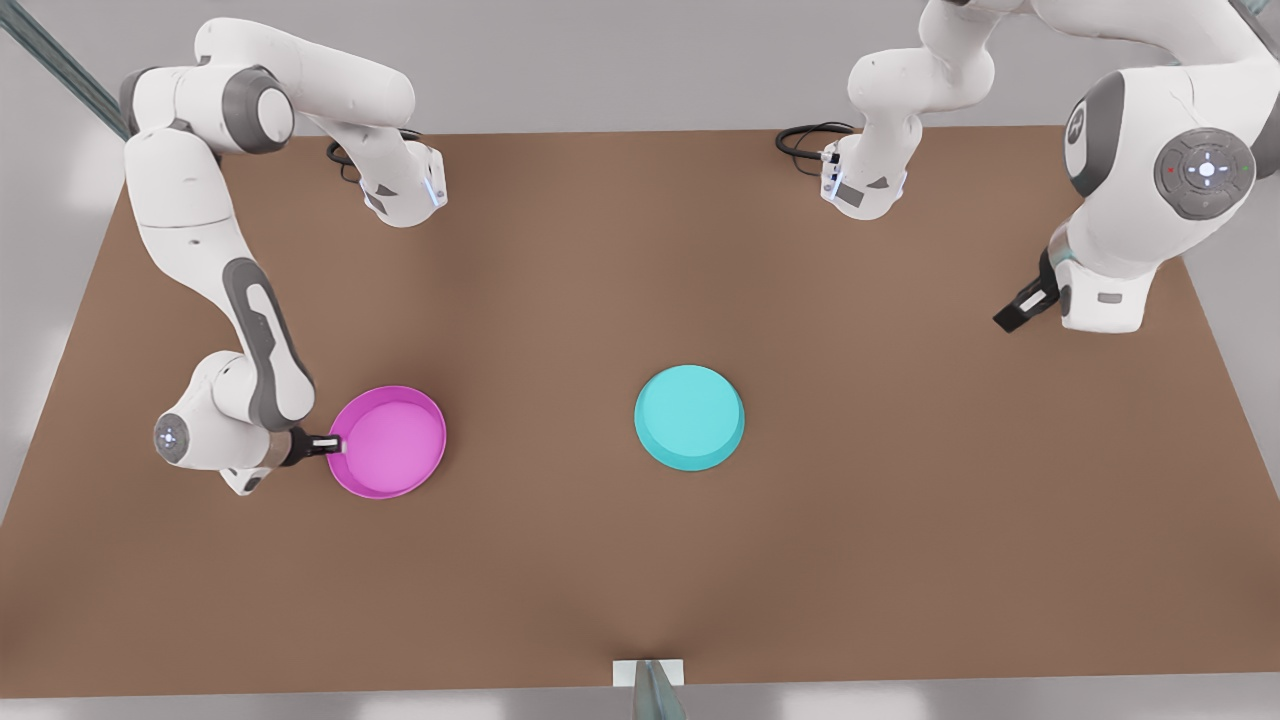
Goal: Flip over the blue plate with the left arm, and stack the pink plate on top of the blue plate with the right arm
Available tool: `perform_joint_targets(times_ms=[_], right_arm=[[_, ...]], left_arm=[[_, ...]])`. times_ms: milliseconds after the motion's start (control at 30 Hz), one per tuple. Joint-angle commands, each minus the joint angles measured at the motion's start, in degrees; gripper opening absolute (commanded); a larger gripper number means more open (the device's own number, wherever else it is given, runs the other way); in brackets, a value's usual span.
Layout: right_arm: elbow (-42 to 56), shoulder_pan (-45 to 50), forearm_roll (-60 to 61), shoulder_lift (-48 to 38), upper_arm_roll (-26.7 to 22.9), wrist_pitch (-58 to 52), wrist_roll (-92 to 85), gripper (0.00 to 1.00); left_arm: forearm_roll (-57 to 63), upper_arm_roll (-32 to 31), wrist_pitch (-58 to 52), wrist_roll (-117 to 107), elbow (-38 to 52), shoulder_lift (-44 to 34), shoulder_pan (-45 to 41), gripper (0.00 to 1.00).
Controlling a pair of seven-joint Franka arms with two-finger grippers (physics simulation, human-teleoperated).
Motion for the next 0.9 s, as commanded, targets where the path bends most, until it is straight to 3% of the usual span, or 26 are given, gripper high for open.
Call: perform_joint_targets(times_ms=[0, 167, 300, 333, 533, 700, 867], right_arm=[[0.0, -1.3, 0.1, -0.3, 1.2, -1.8, -0.7, 0.21], [1.0, -5.0, 2.0, -0.4, 4.4, -6.2, -4.1, 0.21], [6.5, -4.6, 4.6, -1.4, 6.6, -14.5, -3.7, 0.21], [8.7, -4.6, 4.5, -1.2, 9.0, -15.1, -3.3, 0.21], [15.3, 9.8, 6.6, -0.8, 10.7, -14.1, 12.6, 0.21], [15.7, 21.4, 7.1, 1.6, 10.7, -2.3, 28.2, 0.21], [23.9, 31.7, 6.7, 8.8, 10.6, 4.8, 43.1, 0.21]], left_arm=[[-1.8, 0.0, 5.2, 44.9, -1.8, -0.7, 0.5, 1.00], [-1.8, 0.0, 5.1, 44.9, -1.7, -0.7, 0.5, 1.00], [-1.8, 0.0, 5.1, 44.9, -1.7, -1.0, 0.6, 1.00], [-1.8, 0.0, 5.1, 44.9, -1.7, -1.0, 0.6, 1.00], [-1.8, 0.0, 5.1, 44.9, -1.7, -0.9, 0.6, 1.00], [-1.8, 0.0, 5.1, 44.8, -1.6, -0.9, 0.6, 1.00], [-1.8, 0.0, 5.1, 44.8, -1.6, -0.7, 0.7, 1.00]])
